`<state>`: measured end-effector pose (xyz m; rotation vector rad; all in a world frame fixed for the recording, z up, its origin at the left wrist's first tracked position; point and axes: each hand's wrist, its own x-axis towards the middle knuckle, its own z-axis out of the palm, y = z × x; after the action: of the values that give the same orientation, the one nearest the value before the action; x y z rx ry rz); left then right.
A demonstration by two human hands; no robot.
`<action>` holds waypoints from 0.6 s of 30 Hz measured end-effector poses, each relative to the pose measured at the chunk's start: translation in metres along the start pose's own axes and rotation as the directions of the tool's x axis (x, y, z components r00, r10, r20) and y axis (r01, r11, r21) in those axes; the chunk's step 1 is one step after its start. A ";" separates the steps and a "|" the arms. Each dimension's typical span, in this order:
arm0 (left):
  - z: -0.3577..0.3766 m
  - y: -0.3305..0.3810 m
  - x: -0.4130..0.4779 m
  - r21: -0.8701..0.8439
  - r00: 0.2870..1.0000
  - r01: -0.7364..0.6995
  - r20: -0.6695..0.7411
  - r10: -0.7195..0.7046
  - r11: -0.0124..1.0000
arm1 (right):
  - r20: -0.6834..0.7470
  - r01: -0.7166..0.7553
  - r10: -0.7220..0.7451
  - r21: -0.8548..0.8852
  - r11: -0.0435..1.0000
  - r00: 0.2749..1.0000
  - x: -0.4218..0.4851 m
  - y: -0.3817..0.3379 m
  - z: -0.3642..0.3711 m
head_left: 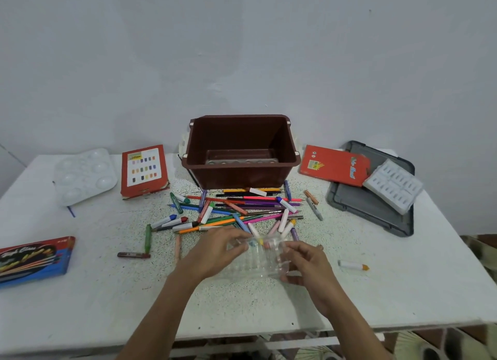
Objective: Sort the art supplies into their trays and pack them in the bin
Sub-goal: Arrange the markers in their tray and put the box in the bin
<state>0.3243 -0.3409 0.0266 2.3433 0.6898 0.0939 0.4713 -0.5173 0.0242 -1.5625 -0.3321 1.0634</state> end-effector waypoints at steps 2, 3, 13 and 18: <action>0.002 0.002 0.002 -0.014 1.000 -0.002 -0.004 0.002 1.000 | 0.012 0.008 -0.008 -0.026 1.000 1.000 0.001 0.002 -0.004; 0.002 0.003 0.003 -0.027 1.000 -0.002 -0.009 0.002 1.000 | 0.021 0.018 -0.017 -0.044 0.999 1.000 0.002 0.002 -0.006; 0.006 0.015 0.002 -0.068 0.999 0.014 0.046 -0.011 0.998 | -0.008 0.128 -0.139 -0.340 0.932 0.990 0.008 0.011 -0.007; 0.015 0.011 -0.004 -0.146 0.995 0.089 -0.025 -0.094 0.985 | -0.072 0.155 -0.168 -0.162 0.975 0.983 0.002 0.012 -0.004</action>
<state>0.3296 -0.3590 0.0228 2.1726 0.7790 0.1364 0.4716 -0.5225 0.0128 -1.6839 -0.4849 0.8579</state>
